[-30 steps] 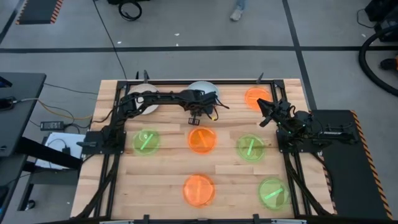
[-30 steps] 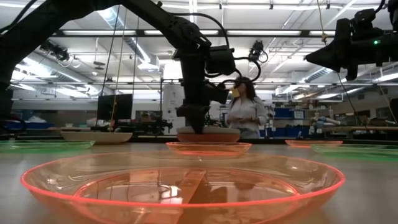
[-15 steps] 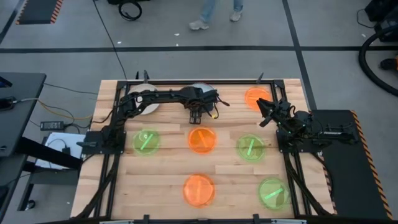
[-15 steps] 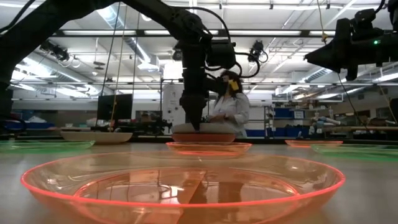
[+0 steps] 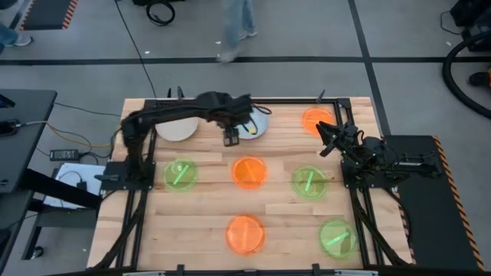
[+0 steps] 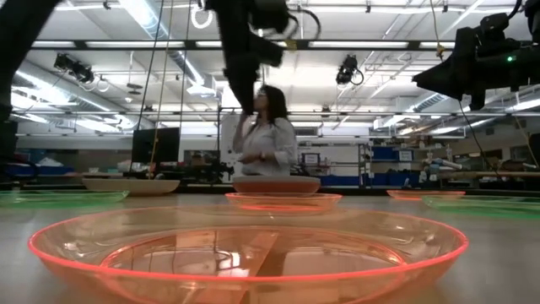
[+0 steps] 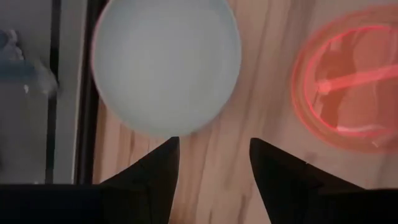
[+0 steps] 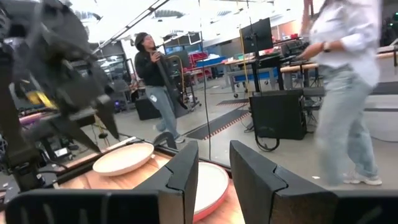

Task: Stack plastic plates
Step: Stack the white plate on top of the light blue plate

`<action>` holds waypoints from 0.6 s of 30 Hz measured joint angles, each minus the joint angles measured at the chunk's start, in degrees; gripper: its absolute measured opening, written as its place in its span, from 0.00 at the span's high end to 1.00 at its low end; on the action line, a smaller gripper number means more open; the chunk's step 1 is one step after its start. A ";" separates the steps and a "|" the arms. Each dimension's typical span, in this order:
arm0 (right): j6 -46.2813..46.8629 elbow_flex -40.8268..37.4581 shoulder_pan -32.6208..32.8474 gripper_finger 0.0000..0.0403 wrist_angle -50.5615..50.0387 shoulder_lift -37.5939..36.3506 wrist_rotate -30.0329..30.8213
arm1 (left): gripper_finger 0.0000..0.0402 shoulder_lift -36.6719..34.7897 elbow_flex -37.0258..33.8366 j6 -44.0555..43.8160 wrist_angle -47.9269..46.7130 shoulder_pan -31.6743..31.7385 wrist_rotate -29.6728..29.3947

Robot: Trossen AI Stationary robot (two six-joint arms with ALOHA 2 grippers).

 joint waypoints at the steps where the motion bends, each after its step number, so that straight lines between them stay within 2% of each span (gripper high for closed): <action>1: -0.01 0.00 0.02 0.74 0.04 0.00 -0.02 | 0.49 -2.42 -1.82 -0.84 0.19 0.16 0.04; 5: 0.04 0.00 0.02 0.74 -0.06 0.00 -0.06 | 0.49 -12.80 -12.28 -4.64 0.52 1.77 0.25; 11: 0.25 0.00 0.00 0.74 -0.27 0.00 -0.18 | 0.49 -26.12 -30.61 -12.61 1.73 7.99 -0.40; 14: -0.14 0.00 -0.32 0.74 0.21 0.00 -0.15 | 0.49 -28.87 -37.74 -13.73 3.39 12.03 -0.43; 18: -1.09 0.00 -0.84 0.74 1.96 0.00 -0.13 | 0.49 -29.01 -45.35 -13.31 9.21 18.45 -0.59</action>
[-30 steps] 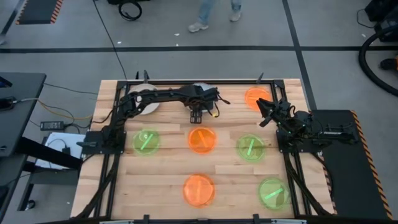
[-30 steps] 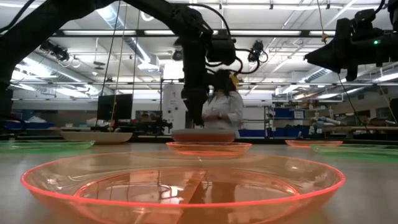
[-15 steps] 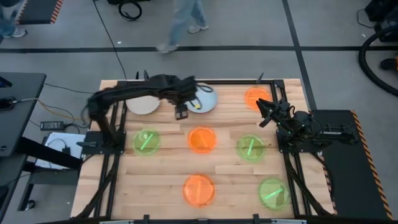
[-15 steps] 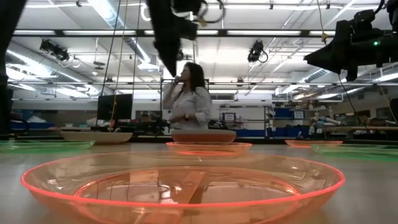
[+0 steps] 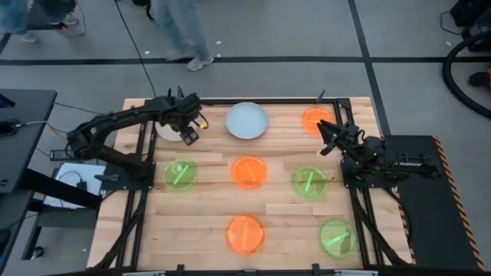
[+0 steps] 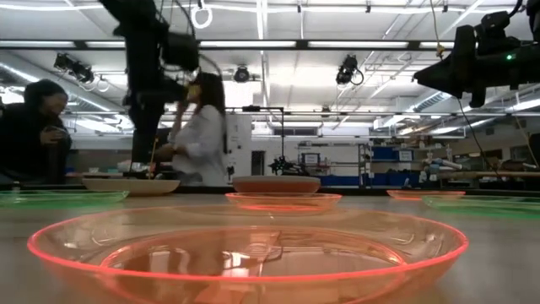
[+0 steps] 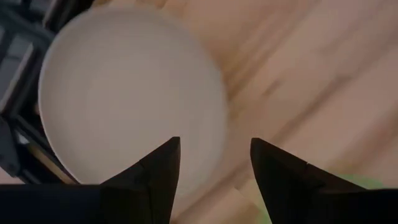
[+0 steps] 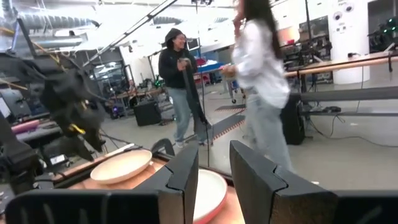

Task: Stack plastic plates
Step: Stack the white plate on top of the light blue plate

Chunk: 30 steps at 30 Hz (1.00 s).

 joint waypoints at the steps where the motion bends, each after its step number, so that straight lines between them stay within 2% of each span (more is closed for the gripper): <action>1: -0.32 0.00 -0.07 0.74 0.20 0.00 0.00 | 0.49 0.31 -1.58 0.26 1.81 1.42 0.19; 4: -0.81 0.00 -0.51 0.74 0.41 0.00 0.02 | 0.49 1.72 -5.23 0.43 6.58 4.28 2.34; 9: -0.86 0.00 -1.77 0.74 0.41 0.00 0.04 | 0.49 4.34 -8.52 -0.08 9.76 4.50 3.15; 18: 0.05 0.00 -2.22 0.74 0.39 0.00 -0.13 | 0.51 11.20 -9.49 0.64 16.18 3.99 3.25; 25: -0.13 0.00 -2.22 0.74 0.37 0.00 -0.33 | 0.66 13.85 -9.38 2.57 16.74 4.52 2.80; 30: -0.41 0.00 -2.22 0.74 0.37 0.00 -0.33 | 0.81 13.83 -9.33 3.89 16.29 4.47 2.58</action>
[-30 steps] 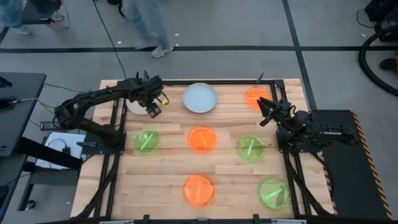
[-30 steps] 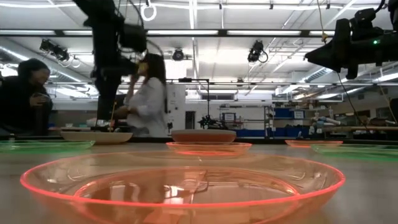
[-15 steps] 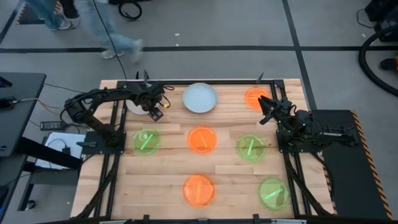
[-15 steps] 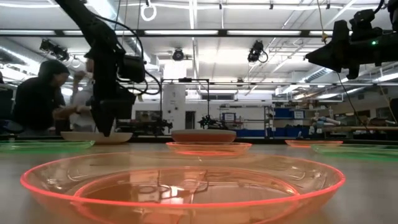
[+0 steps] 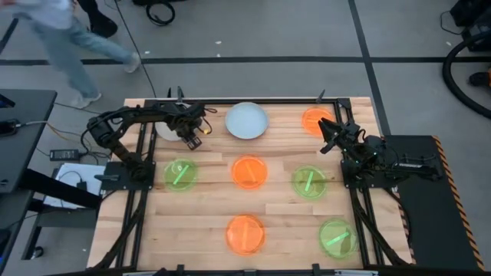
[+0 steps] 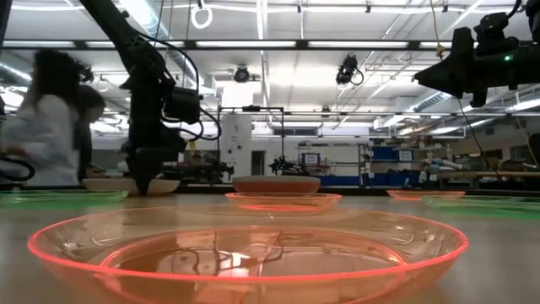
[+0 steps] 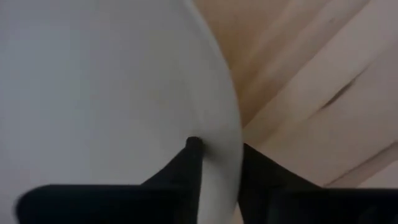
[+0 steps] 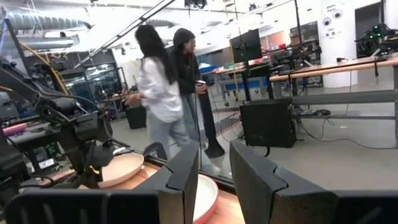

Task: Stack plastic plates
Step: Stack the white plate on top of the light blue plate

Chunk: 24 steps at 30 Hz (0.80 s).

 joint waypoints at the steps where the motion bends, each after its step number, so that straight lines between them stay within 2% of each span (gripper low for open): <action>1: 0.02 0.00 0.00 0.74 0.01 0.00 0.00 | 0.84 0.00 0.02 1.03 -0.41 -0.01 -0.15; 5: -0.04 0.00 0.00 0.74 0.00 0.00 0.00 | 0.96 -0.09 0.76 3.08 -1.24 -1.28 -1.78; 9: -0.41 0.00 0.00 0.74 0.01 0.00 0.01 | 0.96 -0.34 2.57 5.99 -5.39 -4.80 -6.12; 18: -1.27 0.00 0.00 0.74 0.00 0.00 0.31 | 0.96 -0.50 8.43 14.49 -9.96 -18.82 -8.60; 21: -1.27 0.00 0.00 0.74 0.00 0.00 0.35 | 0.96 -0.50 12.02 13.33 -17.06 -23.46 -10.06; 24: -1.27 0.00 0.00 0.74 -0.02 0.00 0.37 | 0.96 -0.50 16.24 8.26 -25.56 -27.37 -12.38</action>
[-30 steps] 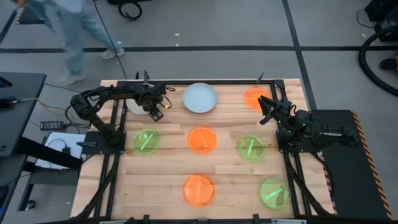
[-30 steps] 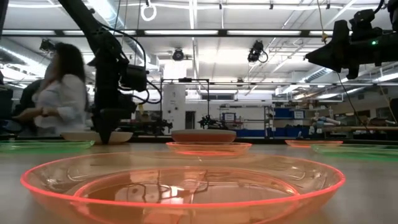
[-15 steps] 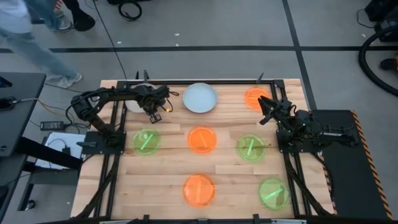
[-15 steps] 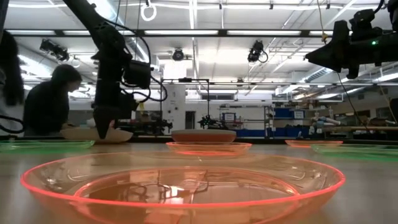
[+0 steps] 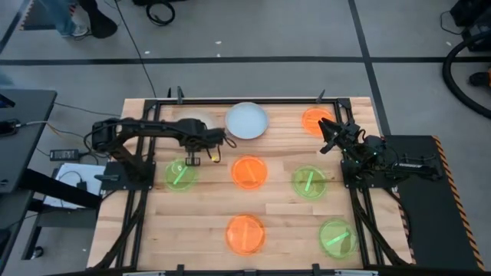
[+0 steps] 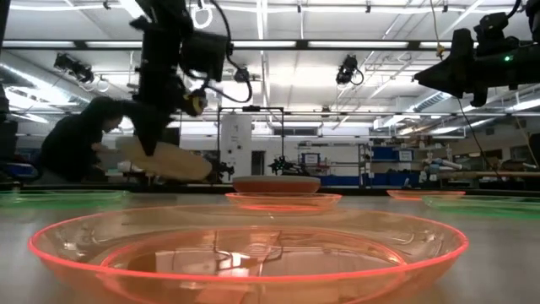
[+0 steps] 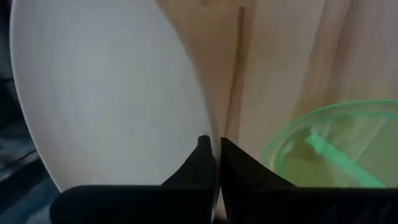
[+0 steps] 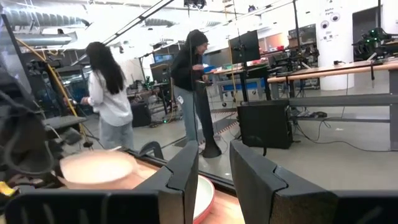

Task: Stack plastic plates
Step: Stack the white plate on top of the light blue plate

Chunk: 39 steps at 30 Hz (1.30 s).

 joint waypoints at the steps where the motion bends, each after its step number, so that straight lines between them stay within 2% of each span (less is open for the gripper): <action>1: 0.02 0.00 0.00 0.74 0.02 0.00 0.00 | 0.96 0.00 1.49 -1.24 -2.07 -1.17 -1.30; 4: 0.02 0.00 0.00 0.74 0.02 0.00 0.00 | 0.96 0.00 4.85 -0.88 -4.55 -4.63 -5.30; 9: 0.02 0.00 0.00 0.74 0.00 0.00 0.01 | 0.96 0.00 5.95 16.06 6.18 -7.28 -6.00; 14: 0.02 0.00 0.00 0.74 0.01 0.00 0.02 | 0.96 0.00 5.93 33.19 21.88 -3.26 -3.59; 18: -0.39 0.00 0.00 0.74 0.02 0.00 0.02 | 0.96 1.12 5.95 41.96 32.57 2.20 3.28; 25: -2.07 0.00 0.00 0.74 0.02 0.00 0.28 | 0.96 9.77 5.95 43.84 44.27 5.36 5.21; 39: -0.62 0.00 -0.03 0.74 0.07 -0.02 0.21 | 0.96 15.88 5.84 38.73 45.04 5.41 7.71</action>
